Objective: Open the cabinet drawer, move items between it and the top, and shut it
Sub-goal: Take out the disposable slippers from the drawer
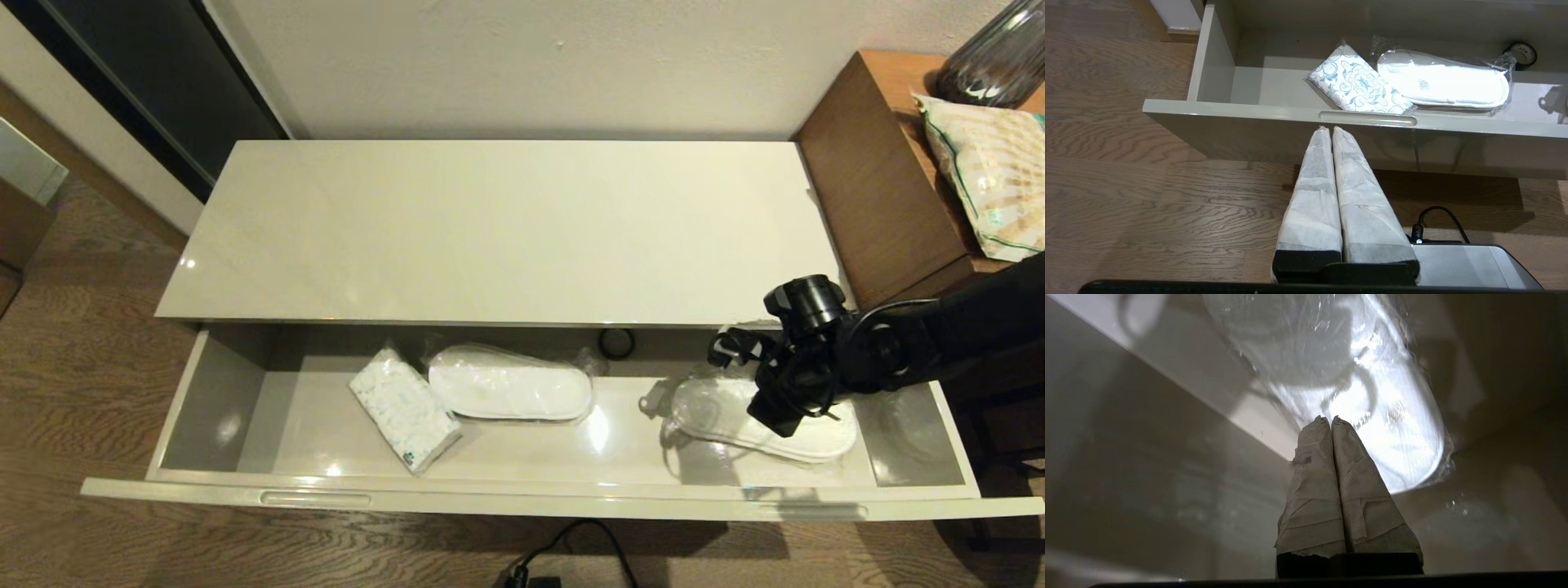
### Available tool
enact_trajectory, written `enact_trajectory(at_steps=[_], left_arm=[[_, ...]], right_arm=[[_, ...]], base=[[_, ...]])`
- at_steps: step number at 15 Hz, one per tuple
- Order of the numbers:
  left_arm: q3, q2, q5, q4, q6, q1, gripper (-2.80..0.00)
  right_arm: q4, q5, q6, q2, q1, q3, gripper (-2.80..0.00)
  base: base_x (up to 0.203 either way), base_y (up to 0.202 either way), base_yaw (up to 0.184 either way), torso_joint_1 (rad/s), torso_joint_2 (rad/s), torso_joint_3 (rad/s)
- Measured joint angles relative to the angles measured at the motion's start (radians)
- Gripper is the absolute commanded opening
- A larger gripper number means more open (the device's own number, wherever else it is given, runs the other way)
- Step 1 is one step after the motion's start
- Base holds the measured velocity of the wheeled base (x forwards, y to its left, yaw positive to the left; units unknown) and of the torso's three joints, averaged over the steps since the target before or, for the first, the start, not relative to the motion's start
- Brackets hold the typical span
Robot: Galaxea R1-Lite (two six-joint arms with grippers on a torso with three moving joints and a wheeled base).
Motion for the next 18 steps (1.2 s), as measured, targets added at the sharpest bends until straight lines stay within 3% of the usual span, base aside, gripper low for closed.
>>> enact_trajectory(at_steps=[2,3,10,18], left_arm=[[0.0,0.0,0.0,0.0,0.001,0.001,-2.8],[0.0,0.0,0.0,0.0,0.0,0.001,-2.8],[0.0,0.0,0.0,0.0,0.001,0.001,-2.8],[0.0,0.0,0.0,0.0,0.001,0.001,-2.8]], right_arm=[[0.001,-0.003,-0.001,-0.008,0.001,-0.004,-2.8],[-0.004,-0.003,-0.001,0.001,0.001,-0.011,0.0],[-0.246,-0.014,-0.019,0.107,-0.009,0.018,0.0],[-0.292,-0.026,-0.034,0.136,-0.025,0.101,0.0]], base=[[0.0,0.0,0.0,0.0,0.0,0.0],[0.0,0.0,0.0,0.0,0.0,0.0],[0.0,0.0,0.0,0.0,0.0,0.0],[0.0,0.0,0.0,0.0,0.0,0.0]])
